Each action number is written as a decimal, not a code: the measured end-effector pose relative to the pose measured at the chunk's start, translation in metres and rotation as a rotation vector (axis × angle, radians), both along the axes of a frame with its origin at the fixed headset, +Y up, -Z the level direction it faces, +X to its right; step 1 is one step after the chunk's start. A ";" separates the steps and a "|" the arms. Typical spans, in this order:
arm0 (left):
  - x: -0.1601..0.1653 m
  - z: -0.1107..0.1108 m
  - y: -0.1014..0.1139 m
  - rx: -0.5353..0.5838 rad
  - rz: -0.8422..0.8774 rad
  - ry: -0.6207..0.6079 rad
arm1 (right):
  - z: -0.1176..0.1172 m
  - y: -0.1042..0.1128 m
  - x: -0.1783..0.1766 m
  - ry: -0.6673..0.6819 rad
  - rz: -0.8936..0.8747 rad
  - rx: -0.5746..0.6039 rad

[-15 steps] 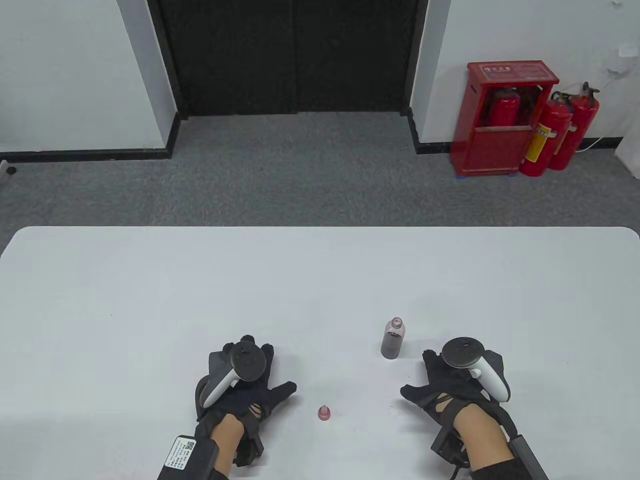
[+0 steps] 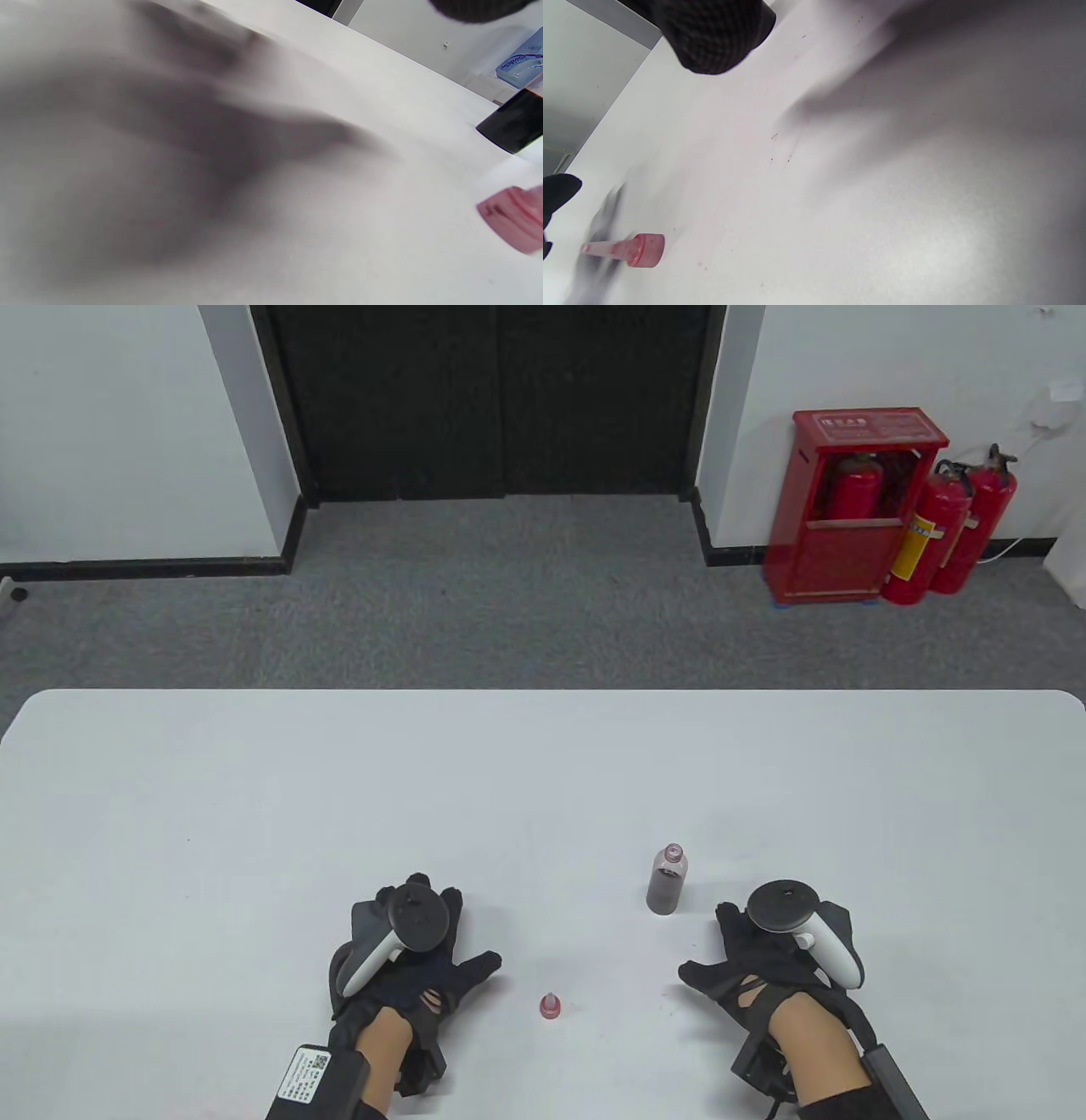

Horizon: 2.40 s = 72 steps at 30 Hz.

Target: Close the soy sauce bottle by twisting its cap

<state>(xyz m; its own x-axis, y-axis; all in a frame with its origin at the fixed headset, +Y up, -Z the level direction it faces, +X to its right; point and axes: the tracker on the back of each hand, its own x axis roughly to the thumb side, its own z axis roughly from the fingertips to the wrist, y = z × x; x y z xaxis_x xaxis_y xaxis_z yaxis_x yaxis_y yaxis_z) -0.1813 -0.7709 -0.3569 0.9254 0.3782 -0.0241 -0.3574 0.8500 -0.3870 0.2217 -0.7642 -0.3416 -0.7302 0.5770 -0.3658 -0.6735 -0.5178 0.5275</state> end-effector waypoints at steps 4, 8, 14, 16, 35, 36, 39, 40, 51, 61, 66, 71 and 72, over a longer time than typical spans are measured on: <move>0.001 0.001 0.001 0.005 0.008 -0.008 | 0.001 0.000 0.001 -0.008 -0.010 0.000; 0.004 0.003 0.003 0.011 -0.003 -0.025 | 0.002 -0.001 0.001 -0.022 -0.012 0.003; 0.005 0.007 0.006 0.027 -0.005 -0.023 | 0.003 -0.003 -0.002 -0.009 0.010 -0.008; 0.003 0.010 0.007 0.022 -0.003 -0.021 | 0.003 -0.003 -0.003 -0.009 0.008 -0.010; 0.016 0.020 0.019 0.051 0.026 -0.059 | -0.010 0.000 0.006 -0.181 -0.198 0.140; 0.016 0.020 0.020 0.051 0.027 -0.059 | -0.012 0.001 0.006 -0.199 -0.216 0.150; 0.018 0.020 0.020 0.049 0.031 -0.067 | -0.025 0.004 0.000 -0.242 -0.338 0.193; 0.018 0.020 0.020 0.048 0.032 -0.068 | -0.030 0.006 -0.003 -0.249 -0.374 0.192; 0.016 0.020 0.020 0.053 0.037 -0.064 | -0.077 -0.008 -0.024 -0.253 -0.462 0.262; 0.017 0.017 0.018 0.032 0.035 -0.069 | -0.076 -0.015 -0.021 -0.306 -0.515 0.281; 0.017 0.018 0.018 0.030 0.032 -0.072 | -0.063 -0.001 -0.027 -0.260 -0.580 0.309; 0.018 0.019 0.018 0.031 0.029 -0.080 | -0.041 0.008 -0.030 -0.234 -0.586 0.362; 0.018 0.019 0.018 0.031 0.028 -0.080 | -0.038 0.008 -0.030 -0.227 -0.591 0.355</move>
<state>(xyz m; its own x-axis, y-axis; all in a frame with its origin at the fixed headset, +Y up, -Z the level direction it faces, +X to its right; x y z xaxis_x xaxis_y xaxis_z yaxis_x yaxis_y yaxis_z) -0.1633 -0.7524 -0.3382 0.9129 0.4035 0.0619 -0.3501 0.8520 -0.3892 0.1913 -0.7564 -0.3796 -0.1879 0.9639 -0.1889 -0.9667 -0.1474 0.2093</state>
